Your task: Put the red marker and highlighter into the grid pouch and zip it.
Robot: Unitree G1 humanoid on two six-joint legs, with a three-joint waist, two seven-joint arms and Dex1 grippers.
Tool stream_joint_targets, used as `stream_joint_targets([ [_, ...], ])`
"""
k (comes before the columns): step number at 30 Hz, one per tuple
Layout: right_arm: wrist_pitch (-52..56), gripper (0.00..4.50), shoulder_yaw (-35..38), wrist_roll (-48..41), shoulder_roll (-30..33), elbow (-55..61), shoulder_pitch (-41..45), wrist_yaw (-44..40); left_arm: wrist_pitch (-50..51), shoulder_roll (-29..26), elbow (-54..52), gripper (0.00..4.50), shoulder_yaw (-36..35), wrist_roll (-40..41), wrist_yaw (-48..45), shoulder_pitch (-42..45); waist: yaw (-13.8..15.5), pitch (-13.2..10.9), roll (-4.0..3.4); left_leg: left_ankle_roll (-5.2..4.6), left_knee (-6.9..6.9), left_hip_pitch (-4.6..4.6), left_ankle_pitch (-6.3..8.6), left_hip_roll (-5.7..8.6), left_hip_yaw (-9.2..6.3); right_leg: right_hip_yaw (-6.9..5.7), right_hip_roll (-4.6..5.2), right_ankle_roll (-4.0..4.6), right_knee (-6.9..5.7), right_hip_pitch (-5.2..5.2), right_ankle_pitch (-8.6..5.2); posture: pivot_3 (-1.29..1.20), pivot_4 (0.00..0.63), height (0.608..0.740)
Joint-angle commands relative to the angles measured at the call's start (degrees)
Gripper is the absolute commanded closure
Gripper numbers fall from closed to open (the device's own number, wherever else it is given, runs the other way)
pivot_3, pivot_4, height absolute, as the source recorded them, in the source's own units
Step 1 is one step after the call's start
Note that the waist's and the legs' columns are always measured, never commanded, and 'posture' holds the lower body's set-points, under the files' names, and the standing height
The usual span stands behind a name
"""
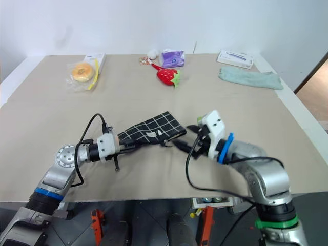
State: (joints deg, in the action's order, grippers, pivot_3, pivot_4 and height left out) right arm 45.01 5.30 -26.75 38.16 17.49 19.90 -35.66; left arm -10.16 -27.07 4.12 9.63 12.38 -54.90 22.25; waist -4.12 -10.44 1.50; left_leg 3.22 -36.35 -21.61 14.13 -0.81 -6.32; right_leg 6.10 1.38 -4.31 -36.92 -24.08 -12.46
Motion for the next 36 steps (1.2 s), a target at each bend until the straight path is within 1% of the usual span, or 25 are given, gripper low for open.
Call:
stream_joint_targets([
  [1,1.3,0.07,1.7,2.9,2.1,-1.6,1.3,3.0,5.3,0.2,-5.1,4.50,-3.4,5.4,0.6,1.9,0.0,0.0,0.00,-0.01,0.02,0.01,0.00,-0.02,0.00,0.00,-0.02,0.00,0.00,-0.01,-0.01,0.00,0.150,0.740],
  [3,2.6,0.07,1.7,4.0,2.1,-3.0,2.1,4.9,7.1,0.2,-6.3,4.50,-3.7,6.3,0.6,2.1,-0.1,0.0,-0.01,-0.04,0.04,0.02,0.02,-0.06,-0.02,-0.03,-0.08,0.03,0.00,-0.01,-0.04,0.00,0.150,0.740],
  [8,4.6,0.07,0.1,3.9,1.0,-2.5,2.7,5.4,9.4,0.5,-7.7,4.50,-4.0,7.0,0.9,2.5,-0.2,0.0,-0.01,-0.06,0.05,0.03,0.04,-0.04,0.01,0.04,-0.07,0.02,0.00,-0.02,-0.05,0.00,0.150,0.740],
  [13,5.7,0.07,-1.7,5.5,-0.2,-2.0,4.3,7.6,10.4,0.7,-8.3,4.50,-4.4,7.2,1.1,2.6,-0.1,0.0,-0.01,-0.05,0.02,0.03,0.03,-0.01,0.01,0.06,-0.05,0.02,0.00,-0.01,-0.03,0.00,0.150,0.740],
  [17,9.4,0.07,-3.5,7.5,-1.9,-3.6,6.2,11.5,10.6,0.9,-8.5,4.50,-4.4,7.2,1.3,2.6,-0.1,0.0,-0.01,-0.05,0.01,0.03,0.03,-0.03,0.01,0.04,-0.06,0.03,0.00,-0.01,-0.03,0.00,0.150,0.740],
  [20,14.2,0.07,-3.7,8.1,-3.9,-5.1,7.3,14.1,10.7,1.0,-8.4,4.50,-4.5,7.2,1.5,2.6,-0.1,0.0,-0.01,-0.05,0.02,0.01,0.03,-0.02,0.01,0.05,-0.05,0.02,0.00,-0.02,-0.03,0.00,0.150,0.740],
  [21,15.5,0.58,-3.4,8.3,-4.6,-5.4,7.7,14.9,10.6,1.0,-8.5,4.50,-4.5,7.2,1.5,2.6,-0.1,0.0,-0.02,-0.04,0.02,0.01,0.03,-0.02,0.01,0.05,-0.05,0.03,0.00,-0.02,-0.03,0.00,0.150,0.740],
  [22,16.4,0.90,-3.2,8.5,-5.0,-5.8,8.1,15.4,10.6,1.0,-8.5,4.50,-4.5,7.1,1.6,2.6,-0.1,0.0,-0.02,-0.05,0.02,0.00,0.03,-0.02,0.01,0.04,-0.05,0.03,0.00,-0.02,-0.03,0.00,0.150,0.740],
  [23,17.1,1.54,-3.1,8.7,-5.2,-6.2,8.3,15.7,10.6,1.0,-8.5,4.50,-4.5,7.1,1.6,2.6,-0.1,0.0,-0.02,-0.05,0.02,0.00,0.03,-0.02,0.01,0.05,-0.05,0.03,0.00,-0.02,-0.03,0.00,0.150,0.740],
  [24,17.6,1.87,-3.1,8.9,-5.4,-6.5,8.5,16.0,10.6,1.1,-8.6,4.50,-4.5,7.1,1.7,2.6,-0.1,0.0,-0.02,-0.05,0.02,0.00,0.03,-0.02,0.01,0.05,-0.05,0.03,0.00,-0.02,-0.03,0.00,0.150,0.740],
  [26,18.6,2.92,-3.1,9.0,-5.3,-6.9,8.8,16.1,10.6,1.2,-8.6,4.50,-4.5,7.0,1.8,2.6,-0.1,0.0,-0.02,-0.05,0.02,0.00,0.03,-0.01,0.01,0.05,-0.04,0.03,0.00,-0.02,-0.03,0.00,0.150,0.740],
  [27,18.9,3.34,-3.3,9.2,-5.1,-6.9,9.0,16.1,10.5,1.2,-8.5,4.50,-4.5,7.0,1.9,2.6,-0.1,0.0,-0.02,-0.05,0.02,0.00,0.03,-0.02,0.01,0.05,-0.05,0.03,0.00,-0.02,-0.03,0.00,0.150,0.740],
  [28,18.9,3.47,-3.3,9.3,-5.0,-6.9,9.0,16.1,10.5,1.3,-8.5,4.50,-4.4,7.0,2.0,2.7,-0.1,0.0,-0.02,-0.05,0.02,0.01,0.03,-0.02,0.00,0.04,-0.05,0.03,0.00,-0.02,-0.03,0.00,0.150,0.740],
  [30,18.5,3.47,-2.9,9.2,-4.9,-6.7,9.2,15.7,10.4,1.3,-8.5,4.50,-4.3,6.9,2.2,2.7,-0.1,0.0,-0.02,-0.05,0.02,0.01,0.03,-0.02,0.01,0.04,-0.05,0.03,0.00,-0.02,-0.03,0.00,0.150,0.740],
  [33,12.4,3.47,-1.7,9.0,-4.2,-5.8,8.9,13.5,10.1,1.3,-8.3,4.50,-4.1,6.6,2.3,2.7,-0.1,0.0,-0.02,-0.05,0.02,0.00,0.03,-0.01,0.01,0.04,-0.04,0.03,0.00,-0.02,-0.03,0.00,0.150,0.740],
  [35,10.3,3.47,-0.5,7.9,-4.1,-5.1,8.7,11.8,10.1,1.3,-8.2,4.50,-4.0,6.5,2.3,2.7,-0.1,0.0,-0.02,-0.05,0.02,0.00,0.03,-0.01,0.01,0.04,-0.04,0.02,0.00,-0.02,-0.03,0.00,0.150,0.740],
  [36,7.6,3.47,-0.9,8.7,-2.3,-4.7,8.1,10.1,10.0,1.3,-8.1,4.50,-4.0,6.5,2.2,2.8,-0.1,0.0,-0.02,-0.05,0.02,0.00,0.03,-0.02,0.01,0.04,-0.05,0.02,0.00,-0.02,-0.03,0.00,0.150,0.740],
])
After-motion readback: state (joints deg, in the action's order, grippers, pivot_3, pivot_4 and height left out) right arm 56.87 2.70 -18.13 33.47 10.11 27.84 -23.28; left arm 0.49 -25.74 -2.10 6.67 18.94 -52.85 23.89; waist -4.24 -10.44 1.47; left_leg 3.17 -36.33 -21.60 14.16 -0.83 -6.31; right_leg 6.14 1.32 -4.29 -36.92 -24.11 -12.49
